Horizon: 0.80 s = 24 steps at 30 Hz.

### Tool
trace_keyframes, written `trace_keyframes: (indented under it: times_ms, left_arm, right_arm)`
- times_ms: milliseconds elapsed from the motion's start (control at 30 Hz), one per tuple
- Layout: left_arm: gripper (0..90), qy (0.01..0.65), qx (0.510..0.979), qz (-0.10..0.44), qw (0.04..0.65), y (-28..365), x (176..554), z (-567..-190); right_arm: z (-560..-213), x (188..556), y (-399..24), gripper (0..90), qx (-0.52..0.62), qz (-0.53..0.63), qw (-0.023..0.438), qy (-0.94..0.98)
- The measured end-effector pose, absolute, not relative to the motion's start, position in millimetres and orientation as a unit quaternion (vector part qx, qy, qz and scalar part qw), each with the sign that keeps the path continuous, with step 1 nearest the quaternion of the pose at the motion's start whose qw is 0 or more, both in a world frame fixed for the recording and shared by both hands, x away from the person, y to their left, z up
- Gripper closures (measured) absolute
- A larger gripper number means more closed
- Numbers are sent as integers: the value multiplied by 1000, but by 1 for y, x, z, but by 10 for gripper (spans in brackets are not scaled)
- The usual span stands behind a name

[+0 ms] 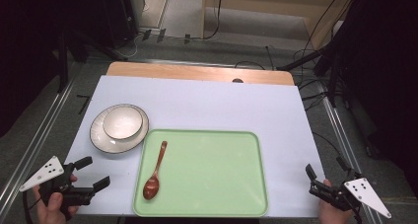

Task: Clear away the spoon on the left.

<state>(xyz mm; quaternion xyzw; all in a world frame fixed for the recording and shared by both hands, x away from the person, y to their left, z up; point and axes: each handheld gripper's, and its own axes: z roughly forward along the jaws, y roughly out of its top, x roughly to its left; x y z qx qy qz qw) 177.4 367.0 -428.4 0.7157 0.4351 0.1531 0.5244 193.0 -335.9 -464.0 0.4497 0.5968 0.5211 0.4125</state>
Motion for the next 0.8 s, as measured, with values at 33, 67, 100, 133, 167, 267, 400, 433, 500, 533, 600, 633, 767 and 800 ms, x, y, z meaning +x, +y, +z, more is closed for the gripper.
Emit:
trace_keyframes:
  times_ms: [33,67,100,133,167,267,400,433,500,533,600,633,767,800]
  left_arm:
    - [0,438,712,157,525,370,176,-429]
    - [0,440,710,157,527,372,176,-429]
    - [0,440,710,157,527,372,176,-429]
    - [0,442,706,157,531,375,176,-430]
    - [0,442,706,157,531,375,176,-430]
    - [0,445,702,155,533,379,176,-430]
    - [0,448,700,156,534,381,176,-431]
    - [0,450,698,157,535,383,176,-431]
    - [0,451,698,156,534,384,176,-432]
    - [0,453,698,155,533,385,177,-432]
    - [0,453,698,157,532,385,177,-432]
    - [0,452,697,154,534,384,177,-432]
    - [0,452,700,154,530,382,178,-432]
    - [0,454,700,153,530,381,178,-432]
  right_arm:
    - [-464,193,-336,0,449,521,413,597]
    - [-464,193,-336,0,449,521,413,597]
    - [-464,193,-336,0,449,521,413,597]
    - [-464,193,-335,0,448,520,413,598]
    - [-464,193,-335,0,448,520,413,598]
    - [-464,193,-335,0,449,520,413,597]
    - [-464,193,-335,0,449,520,414,598]
    - [-464,193,-335,0,449,520,414,598]
    - [-464,193,-335,0,449,520,414,597]
    - [-464,193,-335,0,449,520,414,597]
    - [-464,193,-335,0,449,520,414,598]
    - [-464,193,-335,0,449,519,414,598]
    - [-464,193,-335,0,449,520,414,597]
    - [-464,193,-335,0,449,520,414,597]
